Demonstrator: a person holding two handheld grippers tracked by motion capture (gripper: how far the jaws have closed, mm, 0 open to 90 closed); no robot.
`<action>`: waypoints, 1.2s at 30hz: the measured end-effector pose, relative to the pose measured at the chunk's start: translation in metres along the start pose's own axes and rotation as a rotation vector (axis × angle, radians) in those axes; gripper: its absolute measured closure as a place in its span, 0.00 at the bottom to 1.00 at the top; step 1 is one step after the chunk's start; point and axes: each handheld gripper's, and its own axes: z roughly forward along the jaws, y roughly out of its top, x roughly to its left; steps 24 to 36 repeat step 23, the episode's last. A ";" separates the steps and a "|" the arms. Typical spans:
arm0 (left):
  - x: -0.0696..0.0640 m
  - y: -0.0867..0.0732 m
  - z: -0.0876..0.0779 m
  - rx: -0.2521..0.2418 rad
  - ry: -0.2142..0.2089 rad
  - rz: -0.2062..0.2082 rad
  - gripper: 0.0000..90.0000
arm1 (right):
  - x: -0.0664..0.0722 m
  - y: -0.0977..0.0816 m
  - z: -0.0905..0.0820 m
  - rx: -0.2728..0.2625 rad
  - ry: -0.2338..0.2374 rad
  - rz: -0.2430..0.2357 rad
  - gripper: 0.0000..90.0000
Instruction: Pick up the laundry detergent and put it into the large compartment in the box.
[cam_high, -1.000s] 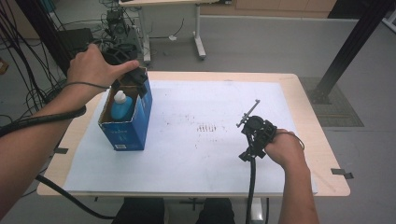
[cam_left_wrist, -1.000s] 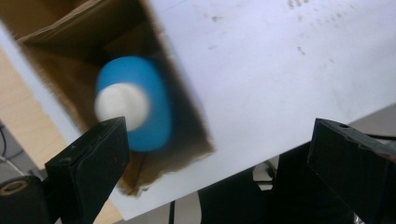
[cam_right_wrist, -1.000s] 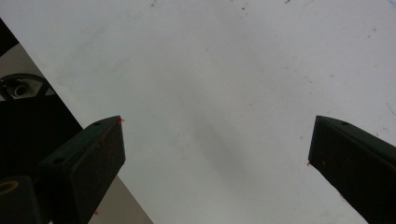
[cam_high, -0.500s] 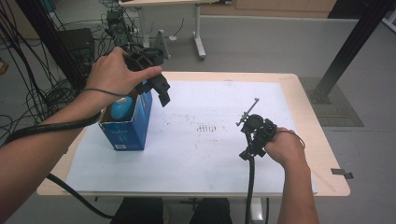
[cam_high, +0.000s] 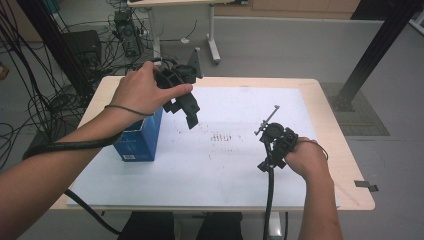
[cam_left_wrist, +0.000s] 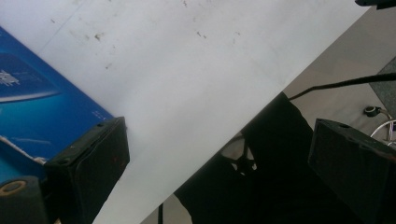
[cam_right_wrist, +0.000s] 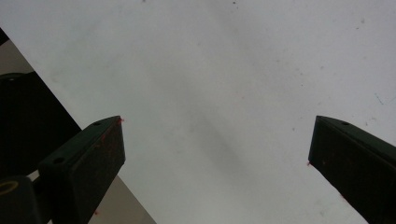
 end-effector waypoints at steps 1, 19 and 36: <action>-0.001 0.000 0.001 0.003 0.002 0.001 0.06 | 0.000 0.000 0.000 -0.001 0.000 -0.001 0.04; -0.014 0.008 0.017 0.031 0.005 0.026 0.06 | 0.001 0.000 0.001 -0.006 -0.001 -0.002 0.04; -0.016 0.009 0.019 0.037 0.006 0.032 0.06 | 0.001 0.001 0.001 -0.007 0.000 -0.004 0.04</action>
